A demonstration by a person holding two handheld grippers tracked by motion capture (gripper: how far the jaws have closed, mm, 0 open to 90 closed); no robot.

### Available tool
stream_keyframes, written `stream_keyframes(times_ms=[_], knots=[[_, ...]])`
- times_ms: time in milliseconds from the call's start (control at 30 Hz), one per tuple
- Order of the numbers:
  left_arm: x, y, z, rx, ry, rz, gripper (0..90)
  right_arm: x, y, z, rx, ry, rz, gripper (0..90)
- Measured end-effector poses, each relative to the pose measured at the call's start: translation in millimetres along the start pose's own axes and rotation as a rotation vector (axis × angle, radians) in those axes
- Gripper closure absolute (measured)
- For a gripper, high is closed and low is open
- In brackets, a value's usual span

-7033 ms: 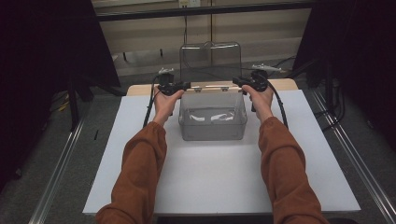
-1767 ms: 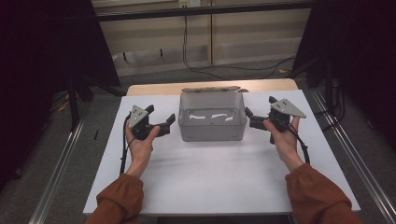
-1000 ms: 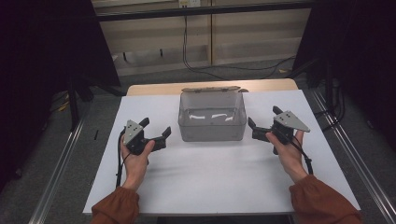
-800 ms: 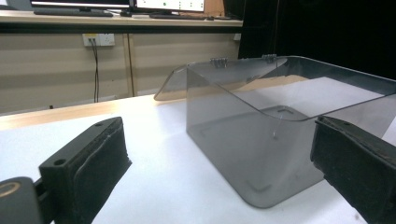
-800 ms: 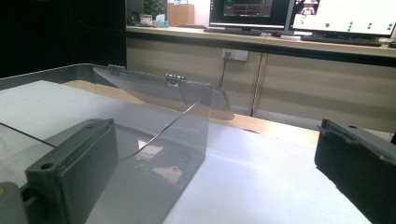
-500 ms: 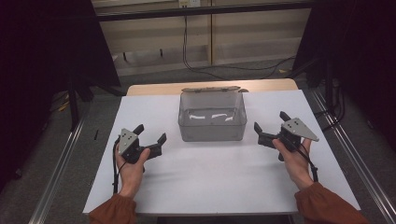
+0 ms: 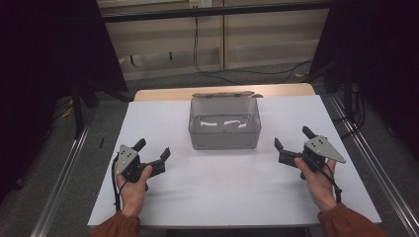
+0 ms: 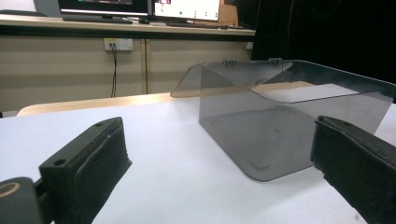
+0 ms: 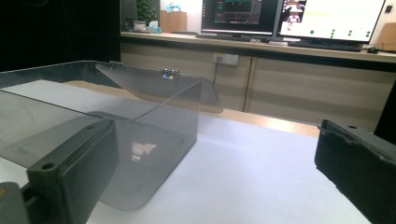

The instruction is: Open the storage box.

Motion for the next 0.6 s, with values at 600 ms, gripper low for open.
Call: stream_keyframes(times_ms=[600], knots=[[0.7, 22.9, 8.5, -0.01, -0.027, -0.012, 3.6, 12.0, 35.6, 12.0, -0.005, 0.001, 0.059, 0.0]])
Point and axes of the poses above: each handheld gripper's, and its own axes: y roughly backward along the jaws, z roughly out of its underside, x roughly to its right, the point moved 1 cm from there along -y, roughly forward along the jaws, and after that the axes turned 12 degrees about y, right-handed, at the moved point
